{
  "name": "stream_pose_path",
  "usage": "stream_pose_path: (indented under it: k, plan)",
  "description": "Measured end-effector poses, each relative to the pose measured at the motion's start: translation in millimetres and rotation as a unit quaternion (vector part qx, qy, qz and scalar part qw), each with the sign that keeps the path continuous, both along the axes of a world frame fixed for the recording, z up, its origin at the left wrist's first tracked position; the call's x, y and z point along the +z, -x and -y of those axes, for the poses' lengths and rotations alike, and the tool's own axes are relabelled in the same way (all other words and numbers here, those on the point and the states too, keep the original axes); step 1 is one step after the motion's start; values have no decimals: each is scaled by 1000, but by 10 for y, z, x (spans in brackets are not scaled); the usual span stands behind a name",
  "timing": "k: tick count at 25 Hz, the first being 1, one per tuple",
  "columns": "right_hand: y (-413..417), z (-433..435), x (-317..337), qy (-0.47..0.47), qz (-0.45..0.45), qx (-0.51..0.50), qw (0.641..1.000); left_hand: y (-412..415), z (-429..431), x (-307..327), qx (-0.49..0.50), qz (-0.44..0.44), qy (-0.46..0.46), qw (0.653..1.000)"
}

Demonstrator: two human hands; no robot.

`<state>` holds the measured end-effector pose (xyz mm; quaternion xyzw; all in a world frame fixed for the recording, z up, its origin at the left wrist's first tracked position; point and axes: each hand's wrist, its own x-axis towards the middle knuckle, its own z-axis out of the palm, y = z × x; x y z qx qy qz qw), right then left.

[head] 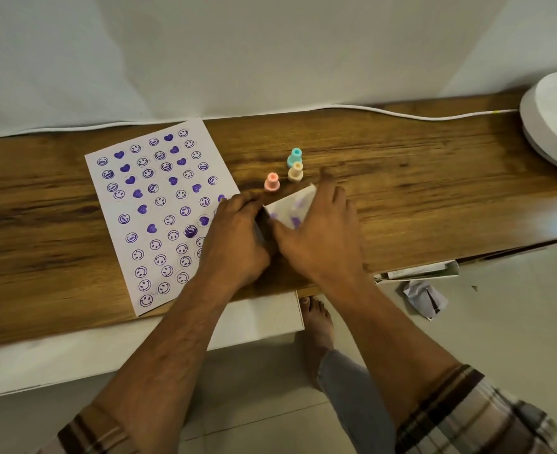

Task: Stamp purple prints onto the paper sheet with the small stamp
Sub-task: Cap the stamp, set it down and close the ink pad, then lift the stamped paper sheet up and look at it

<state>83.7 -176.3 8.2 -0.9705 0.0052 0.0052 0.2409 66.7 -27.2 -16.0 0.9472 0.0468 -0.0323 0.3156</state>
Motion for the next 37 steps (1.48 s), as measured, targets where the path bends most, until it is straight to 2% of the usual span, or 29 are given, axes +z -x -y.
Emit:
stream_pose_path:
  k: [8, 12, 24, 27, 29, 31, 33, 35, 37]
  plan:
    - [-37, -26, -69, 75, 22, -4, 997, 2, 6, -29, -2, 25, 2, 1000]
    - [-56, -49, -101, 95, -2, -3, 995, 3, -3, -75, -6, 39, 3, 999]
    - [-44, -103, -103, 103, -24, -15, 994, 56, -46, -39, -31, 23, 0, 999]
    - [-34, -90, -32, 79, -42, -4, 996, 105, -153, 12, -39, 9, 14, 999]
    - [-34, -100, 83, 61, -16, -15, 998, 162, -277, 64, -40, -9, 22, 999]
    - [-16, -190, 194, 37, 42, -10, 998, 222, -431, 111, -14, -12, 41, 999]
    - [37, -401, 244, -29, 73, 41, 996, 274, -616, 148, 49, 27, 66, 996]
    - [120, -702, 221, -69, 59, 107, 990, 327, -859, 163, 143, 68, 57, 986]
    - [183, -941, 122, -45, 39, 161, 985, 371, -1104, 158, 231, 68, 24, 970]
